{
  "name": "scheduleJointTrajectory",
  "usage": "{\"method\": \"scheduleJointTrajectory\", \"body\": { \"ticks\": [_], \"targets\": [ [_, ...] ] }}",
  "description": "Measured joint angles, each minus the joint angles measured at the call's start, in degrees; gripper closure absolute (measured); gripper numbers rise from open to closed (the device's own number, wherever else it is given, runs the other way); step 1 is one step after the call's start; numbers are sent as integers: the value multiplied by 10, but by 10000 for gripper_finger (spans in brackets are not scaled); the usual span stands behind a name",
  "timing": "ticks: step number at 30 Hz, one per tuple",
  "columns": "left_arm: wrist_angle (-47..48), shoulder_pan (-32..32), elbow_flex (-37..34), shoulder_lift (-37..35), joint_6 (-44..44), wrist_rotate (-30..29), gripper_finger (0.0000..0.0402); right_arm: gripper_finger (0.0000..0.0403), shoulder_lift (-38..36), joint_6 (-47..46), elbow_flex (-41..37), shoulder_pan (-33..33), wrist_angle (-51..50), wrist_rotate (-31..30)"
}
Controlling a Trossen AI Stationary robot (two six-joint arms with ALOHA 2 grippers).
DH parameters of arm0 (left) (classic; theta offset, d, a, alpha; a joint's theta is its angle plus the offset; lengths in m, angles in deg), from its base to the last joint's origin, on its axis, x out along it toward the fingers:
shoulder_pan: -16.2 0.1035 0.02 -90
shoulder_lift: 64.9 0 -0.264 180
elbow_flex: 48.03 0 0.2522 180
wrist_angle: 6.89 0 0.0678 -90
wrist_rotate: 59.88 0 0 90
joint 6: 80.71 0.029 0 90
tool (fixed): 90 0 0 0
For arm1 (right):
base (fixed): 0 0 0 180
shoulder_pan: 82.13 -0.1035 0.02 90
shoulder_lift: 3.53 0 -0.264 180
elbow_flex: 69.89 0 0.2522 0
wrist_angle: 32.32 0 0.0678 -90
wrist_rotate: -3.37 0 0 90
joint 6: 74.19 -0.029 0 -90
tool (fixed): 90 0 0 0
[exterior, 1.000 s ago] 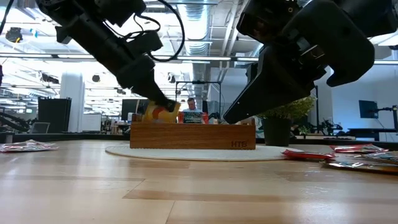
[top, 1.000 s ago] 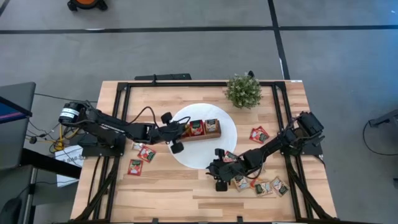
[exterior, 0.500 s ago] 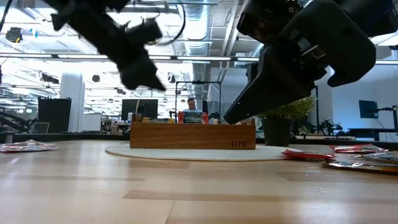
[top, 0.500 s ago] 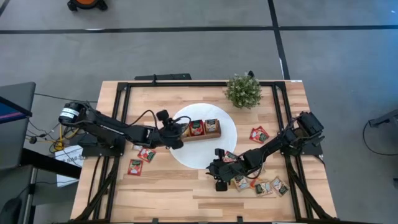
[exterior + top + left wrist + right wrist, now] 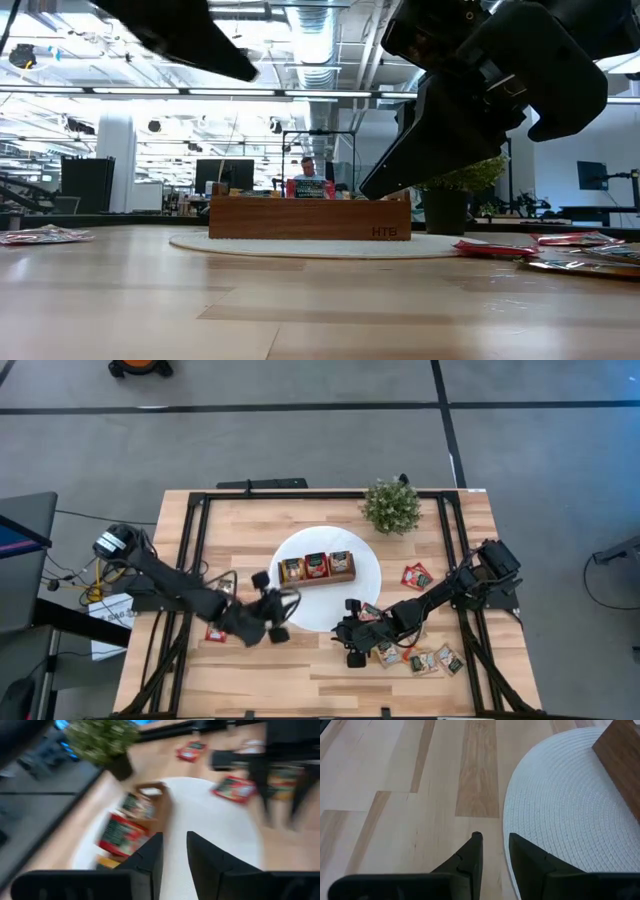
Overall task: Pick & Place Tea
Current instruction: Put the brown tea bag into the right section of the wooden organizer
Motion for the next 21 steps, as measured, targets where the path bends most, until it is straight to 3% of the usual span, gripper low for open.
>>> {"method": "scheduleJointTrajectory", "body": {
  "ticks": [5, 9, 17, 21],
  "targets": [
    [7, -64, 0, 1, -98, 68, 339, 316, -3, 19, 0, -2, -3, 0],
    [-26, -92, 0, 28, -103, 91, 351, 323, -47, 41, 0, -10, -38, -5],
    [-135, -84, -1, 133, -93, 126, 360, 349, -196, 40, 0, -48, -213, -79],
    [-217, -71, -1, 180, -74, 172, 360, 355, -265, -28, 0, -73, -334, -80]
  ]
}}
